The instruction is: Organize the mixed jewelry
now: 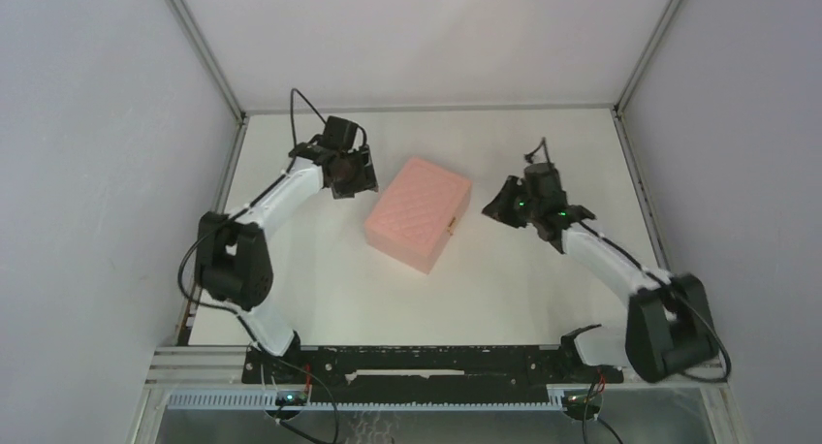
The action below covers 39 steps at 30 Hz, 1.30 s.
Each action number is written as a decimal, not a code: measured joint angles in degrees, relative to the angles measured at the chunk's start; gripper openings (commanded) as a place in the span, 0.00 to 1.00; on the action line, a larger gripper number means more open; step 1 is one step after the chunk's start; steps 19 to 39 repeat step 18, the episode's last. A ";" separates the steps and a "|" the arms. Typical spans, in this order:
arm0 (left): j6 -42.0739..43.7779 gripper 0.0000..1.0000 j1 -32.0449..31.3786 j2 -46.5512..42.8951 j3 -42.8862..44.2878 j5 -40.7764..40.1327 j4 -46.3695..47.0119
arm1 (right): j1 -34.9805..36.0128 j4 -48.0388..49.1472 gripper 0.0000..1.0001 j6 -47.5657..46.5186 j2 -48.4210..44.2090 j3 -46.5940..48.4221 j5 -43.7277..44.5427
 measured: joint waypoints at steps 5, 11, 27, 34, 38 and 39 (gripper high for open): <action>3.10 0.67 -0.09 -11.93 3.76 -4.76 -3.19 | -6.86 -10.91 0.79 -6.10 -19.17 -0.20 10.19; 5.38 0.72 0.07 -36.46 1.62 -10.21 -0.15 | -9.90 -19.21 0.89 -10.88 -38.62 5.09 23.47; 5.66 0.74 0.07 -62.45 -14.71 -17.53 1.42 | -9.99 -19.47 0.89 -11.08 -49.81 7.58 34.88; 5.66 0.74 0.07 -62.45 -14.71 -17.53 1.42 | -9.99 -19.47 0.89 -11.08 -49.81 7.58 34.88; 5.66 0.74 0.07 -62.45 -14.71 -17.53 1.42 | -9.99 -19.47 0.89 -11.08 -49.81 7.58 34.88; 5.66 0.74 0.07 -62.45 -14.71 -17.53 1.42 | -9.99 -19.47 0.89 -11.08 -49.81 7.58 34.88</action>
